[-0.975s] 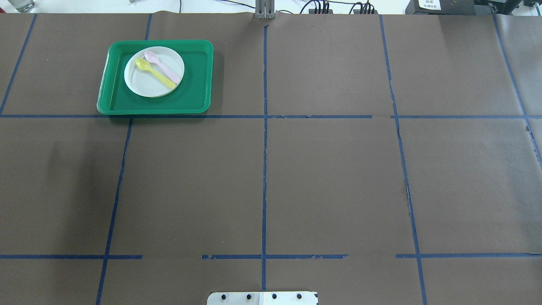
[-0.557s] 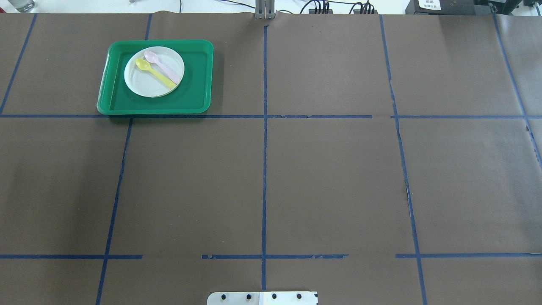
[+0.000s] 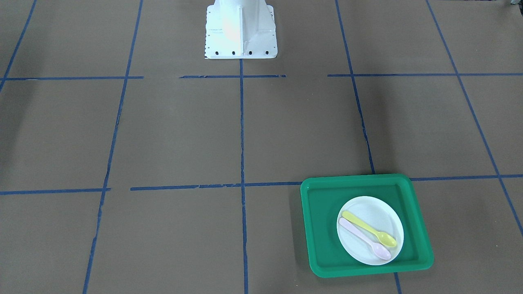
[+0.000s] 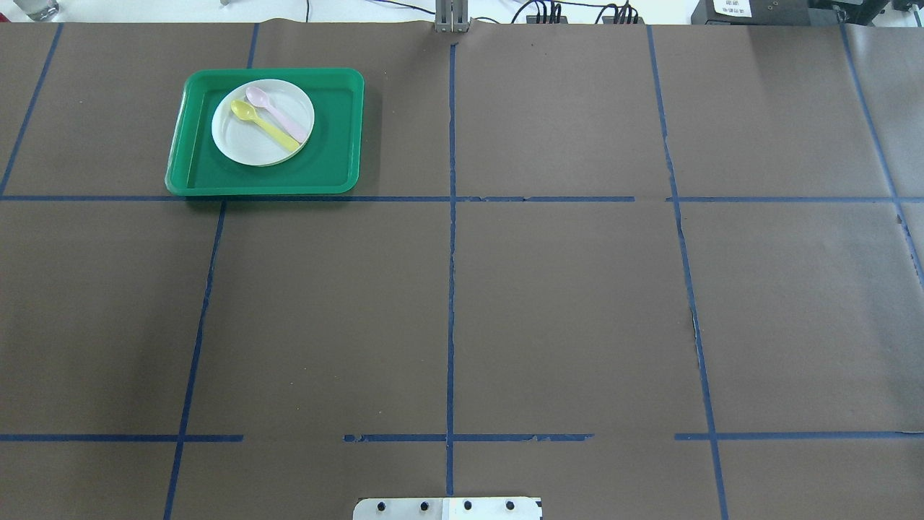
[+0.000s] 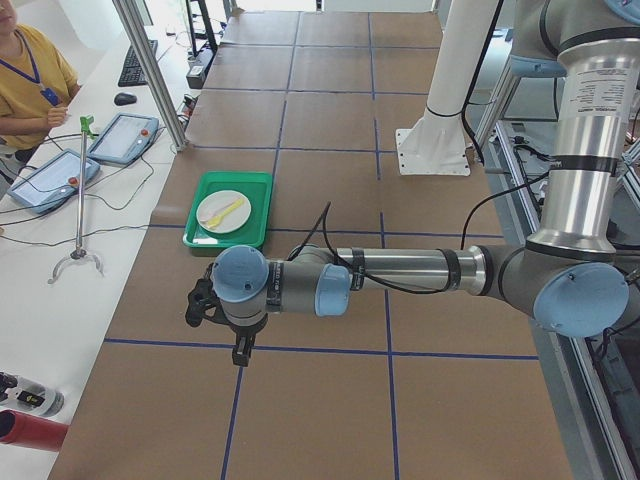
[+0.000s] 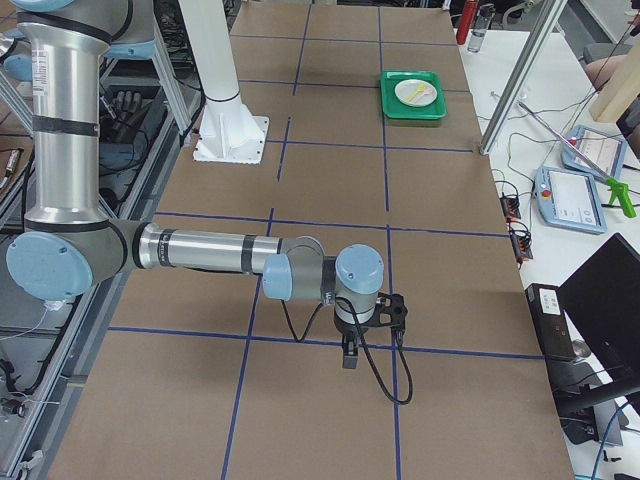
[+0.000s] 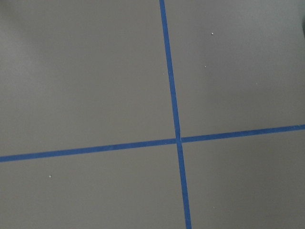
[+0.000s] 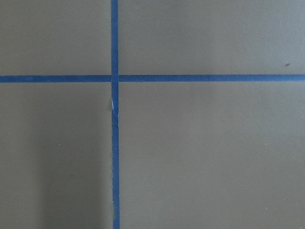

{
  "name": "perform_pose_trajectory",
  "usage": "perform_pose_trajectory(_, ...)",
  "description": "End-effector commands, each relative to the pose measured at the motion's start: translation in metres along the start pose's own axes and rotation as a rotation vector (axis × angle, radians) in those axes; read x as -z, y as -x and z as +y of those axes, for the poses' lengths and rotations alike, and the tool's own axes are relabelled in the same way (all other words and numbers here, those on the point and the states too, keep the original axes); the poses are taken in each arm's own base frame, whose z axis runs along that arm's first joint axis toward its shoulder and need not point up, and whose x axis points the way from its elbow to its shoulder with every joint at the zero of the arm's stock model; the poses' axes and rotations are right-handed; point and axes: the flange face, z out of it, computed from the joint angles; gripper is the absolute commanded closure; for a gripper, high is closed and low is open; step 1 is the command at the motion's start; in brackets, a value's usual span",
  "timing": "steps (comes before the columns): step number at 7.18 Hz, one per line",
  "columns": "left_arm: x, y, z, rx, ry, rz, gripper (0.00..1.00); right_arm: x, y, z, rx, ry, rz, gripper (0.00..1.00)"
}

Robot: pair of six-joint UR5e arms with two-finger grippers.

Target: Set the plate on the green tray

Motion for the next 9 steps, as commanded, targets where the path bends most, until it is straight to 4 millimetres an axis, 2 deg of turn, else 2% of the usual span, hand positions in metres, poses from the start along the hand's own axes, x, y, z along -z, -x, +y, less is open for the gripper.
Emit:
perform_pose_trajectory(1, -0.001, -0.01, 0.0, -0.014, 0.031, -0.07, 0.0, 0.0, 0.0, 0.0, 0.0, 0.0, 0.0, 0.0)
perform_pose_trajectory(3, -0.003, -0.02, -0.006, -0.063, 0.006, -0.073, 0.0, 0.0, 0.0, 0.0, 0.0, 0.0, 0.0, 0.0)
perform_pose_trajectory(9, -0.008, -0.024, -0.01, -0.102, -0.023, -0.058, 0.0, 0.0, 0.0, 0.0, 0.0, 0.0, 0.0, 0.0)
